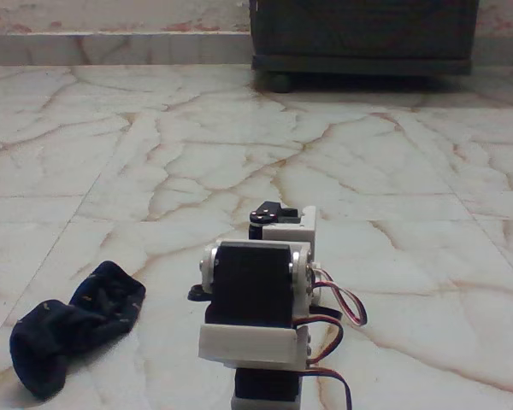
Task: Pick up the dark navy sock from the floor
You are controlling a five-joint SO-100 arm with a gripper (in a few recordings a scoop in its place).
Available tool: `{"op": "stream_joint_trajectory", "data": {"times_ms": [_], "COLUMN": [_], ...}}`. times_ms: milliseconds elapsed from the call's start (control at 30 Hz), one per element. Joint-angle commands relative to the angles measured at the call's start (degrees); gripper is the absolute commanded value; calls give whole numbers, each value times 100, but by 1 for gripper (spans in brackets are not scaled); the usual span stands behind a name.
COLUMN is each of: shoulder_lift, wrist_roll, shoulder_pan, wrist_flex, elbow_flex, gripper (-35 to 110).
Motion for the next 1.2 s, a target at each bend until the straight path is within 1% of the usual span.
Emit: {"op": "stream_joint_trajectory", "data": {"times_ms": [0, 267, 500, 567, 700, 767, 967, 1000, 1033, 1100, 1167], "shoulder_lift": [44, 44, -35, -220, -387, -580, -1318, -1441, -1529, -1731, -1995], "wrist_roll": [123, 185, 554, 633, 1204, 1494, 2250, 2426, 2531, 2795, 3173], "shoulder_pan": [-308, -334, -396, -431, -571, -642, -835, -879, -932, -1063, -1187], "wrist_flex": [-35, 0, -35, 62, 105, 387, 642, 765, 1354, 1406, 1723], "elbow_flex": [-26, -26, -26, -281, -615, -1002, -1723, -1898, -2232, -2391, -2804], "gripper": [0, 0, 0, 0, 0, 0, 0, 0, 0, 0, 0]}}
